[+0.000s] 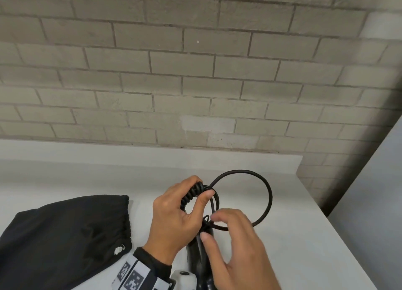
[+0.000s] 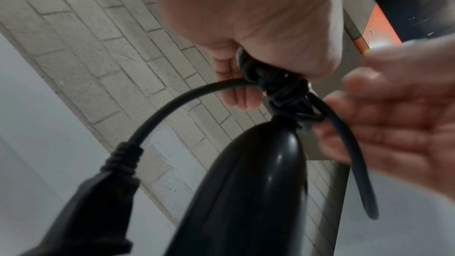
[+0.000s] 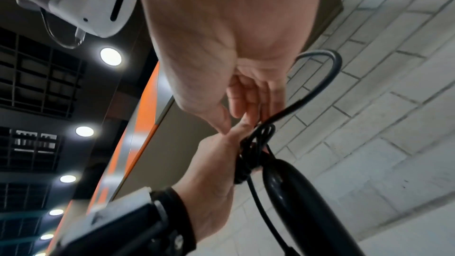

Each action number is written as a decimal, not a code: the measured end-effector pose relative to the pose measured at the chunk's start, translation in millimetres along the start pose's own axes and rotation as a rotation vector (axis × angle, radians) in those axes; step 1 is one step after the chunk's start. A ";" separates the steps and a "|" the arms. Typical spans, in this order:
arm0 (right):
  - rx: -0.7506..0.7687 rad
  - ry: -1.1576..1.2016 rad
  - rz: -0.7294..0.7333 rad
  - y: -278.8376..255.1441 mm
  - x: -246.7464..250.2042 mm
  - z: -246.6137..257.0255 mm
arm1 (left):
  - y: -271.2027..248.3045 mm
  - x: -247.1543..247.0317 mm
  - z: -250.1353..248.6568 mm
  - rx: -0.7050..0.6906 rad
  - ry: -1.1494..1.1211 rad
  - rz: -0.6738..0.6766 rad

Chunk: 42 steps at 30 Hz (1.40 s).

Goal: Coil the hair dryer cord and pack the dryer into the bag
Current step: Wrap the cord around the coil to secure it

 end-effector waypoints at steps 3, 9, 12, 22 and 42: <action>-0.091 -0.062 0.169 -4.8 -23.4 -24.5 | 0.1 3.0 -2.0 -0.001 -0.015 0.004; -0.026 0.180 0.066 1.4 14.5 -18.0 | -0.1 13.7 8.7 0.022 -0.023 -0.003; 0.094 0.336 0.024 -1.0 47.1 -20.0 | -1.8 18.2 17.8 0.069 -0.063 -0.006; -0.012 0.092 0.448 -32.6 12.1 -69.3 | -3.8 7.4 20.9 0.154 -0.199 0.009; 0.249 0.022 0.340 -18.8 26.7 -23.9 | -14.8 -7.6 22.0 0.353 -0.399 0.118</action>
Point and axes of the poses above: each hand's wrist, its own y-axis towards the middle knuckle, its own x-axis out of the back of the hand, z = x × y, the point moved 9 cm from there along y, towards the middle knuckle, and after that the axes turned 3 degrees about z, right-handed, at the moved point
